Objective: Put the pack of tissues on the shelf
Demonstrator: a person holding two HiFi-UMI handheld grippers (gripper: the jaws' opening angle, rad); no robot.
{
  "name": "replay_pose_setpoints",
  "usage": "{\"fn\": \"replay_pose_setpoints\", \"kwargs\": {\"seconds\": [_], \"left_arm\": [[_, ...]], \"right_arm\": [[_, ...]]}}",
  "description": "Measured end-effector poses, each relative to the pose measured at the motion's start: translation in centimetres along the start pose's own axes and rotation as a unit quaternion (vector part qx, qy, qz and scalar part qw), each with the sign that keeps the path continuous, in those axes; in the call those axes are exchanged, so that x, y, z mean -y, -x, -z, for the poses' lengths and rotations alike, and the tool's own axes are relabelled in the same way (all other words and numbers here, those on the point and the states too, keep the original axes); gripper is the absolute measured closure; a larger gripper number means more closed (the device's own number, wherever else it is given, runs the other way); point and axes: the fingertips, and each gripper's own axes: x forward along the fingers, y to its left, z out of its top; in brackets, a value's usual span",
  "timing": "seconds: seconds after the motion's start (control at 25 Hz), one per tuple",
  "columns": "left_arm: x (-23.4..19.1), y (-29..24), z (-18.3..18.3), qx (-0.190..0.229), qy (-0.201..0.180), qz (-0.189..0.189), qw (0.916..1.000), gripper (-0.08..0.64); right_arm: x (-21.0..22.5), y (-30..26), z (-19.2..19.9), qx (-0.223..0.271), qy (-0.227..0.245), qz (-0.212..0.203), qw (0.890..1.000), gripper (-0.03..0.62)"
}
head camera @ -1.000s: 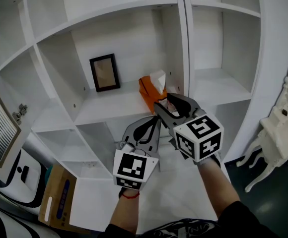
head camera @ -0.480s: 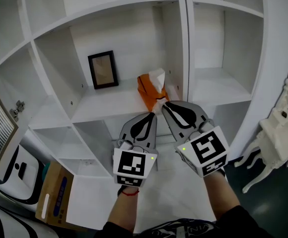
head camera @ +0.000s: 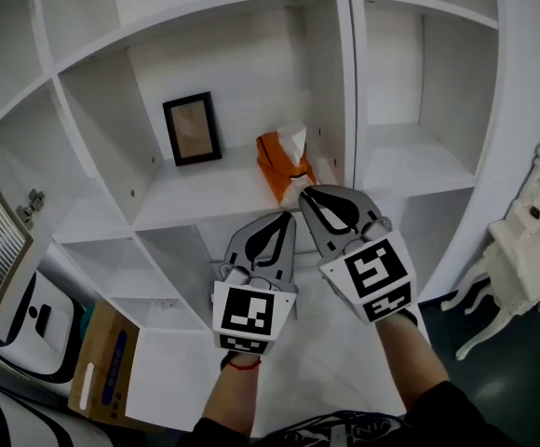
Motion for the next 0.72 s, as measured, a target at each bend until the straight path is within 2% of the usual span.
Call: {"fn": "replay_pose_setpoints", "kwargs": {"seconds": [0.52,0.72], "left_arm": [[-0.6,0.3,0.7,-0.003,0.005,-0.005,1.0,0.554],[-0.4,-0.1,1.2,-0.009,0.005,-0.004,0.9999,0.554]], "right_arm": [[0.4,-2.6,0.4,-0.008,-0.015,-0.003,1.0,0.572],[0.6,-2.6,0.3,0.006,-0.019,0.001,1.0,0.572]]}}
